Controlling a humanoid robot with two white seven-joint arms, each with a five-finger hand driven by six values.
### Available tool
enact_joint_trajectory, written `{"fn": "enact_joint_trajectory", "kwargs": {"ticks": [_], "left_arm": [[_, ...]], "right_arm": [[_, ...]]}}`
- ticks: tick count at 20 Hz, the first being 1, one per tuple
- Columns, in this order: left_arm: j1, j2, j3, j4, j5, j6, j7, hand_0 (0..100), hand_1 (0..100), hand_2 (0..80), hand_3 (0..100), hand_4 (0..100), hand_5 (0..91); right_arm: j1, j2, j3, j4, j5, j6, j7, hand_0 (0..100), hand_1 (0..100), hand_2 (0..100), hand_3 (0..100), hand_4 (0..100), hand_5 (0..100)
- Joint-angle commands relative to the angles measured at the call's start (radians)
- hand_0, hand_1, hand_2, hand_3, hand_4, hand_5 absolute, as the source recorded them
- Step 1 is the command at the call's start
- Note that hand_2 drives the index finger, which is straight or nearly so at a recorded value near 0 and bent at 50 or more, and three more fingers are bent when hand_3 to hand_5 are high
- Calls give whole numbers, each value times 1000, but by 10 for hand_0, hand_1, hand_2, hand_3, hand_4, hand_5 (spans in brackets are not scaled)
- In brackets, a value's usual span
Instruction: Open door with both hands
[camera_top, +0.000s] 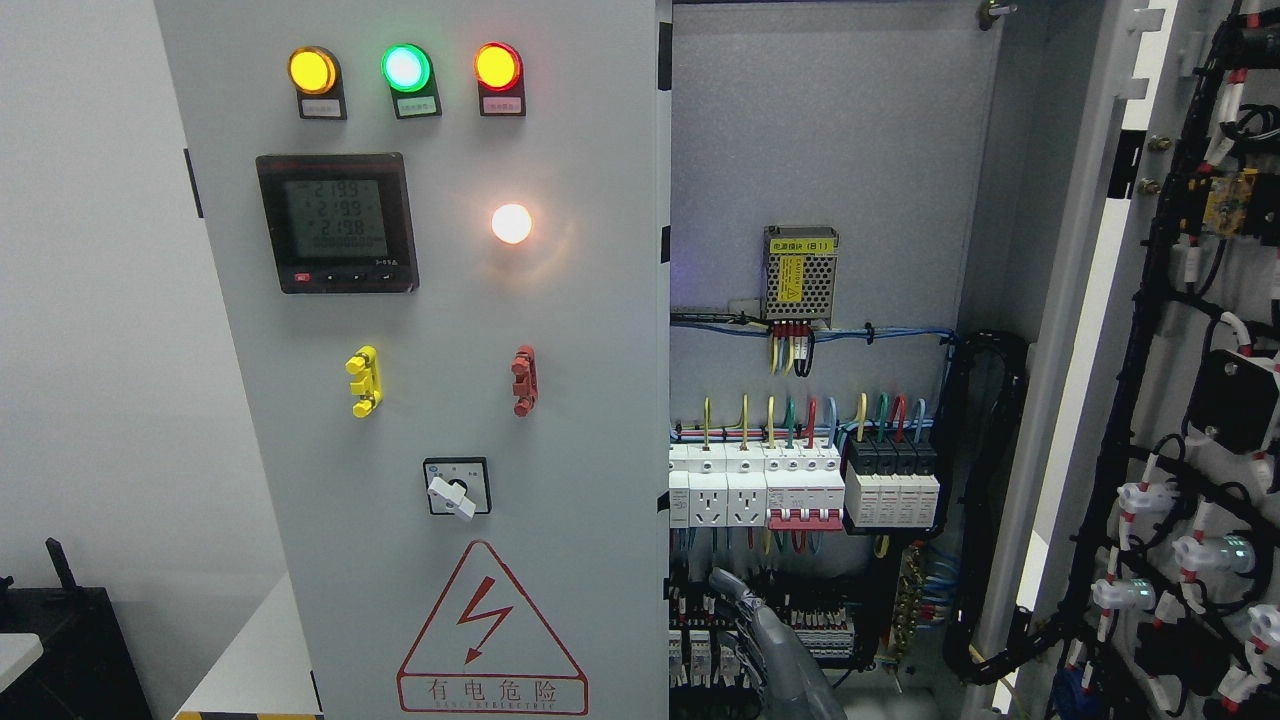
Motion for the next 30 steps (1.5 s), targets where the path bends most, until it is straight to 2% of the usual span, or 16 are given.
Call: {"fn": "enact_joint_trajectory", "kwargs": {"ticks": [1,9,19,24,30], "left_arm": [[0,0,0,-5,0,0,-2,0,0,0,0,32,0],[0,0,0,-5,0,0,-2,0,0,0,0,32,0],[0,0,0,-5,0,0,-2,0,0,0,0,33,0],[0,0,0,-5,0,0,-2,0,0,0,0,33,0],[0,0,0,-5,0,0,0,0,0,0,0,32,0]], "right_arm": [[-29,-15,9,22,-23,7,1,0,0,0,0,0,0],[-57,-15,11,26,-64,53,1,0,0,0,0,0,0],[-89,-15,40,25,-98,65,4,0,0,0,0,0,0],[-94,-47,52,25,-138,78,9,0,0,0,0,0,0],[-98,-47,55,20,-152,91,21,0,0,0,0,0,0]]}}
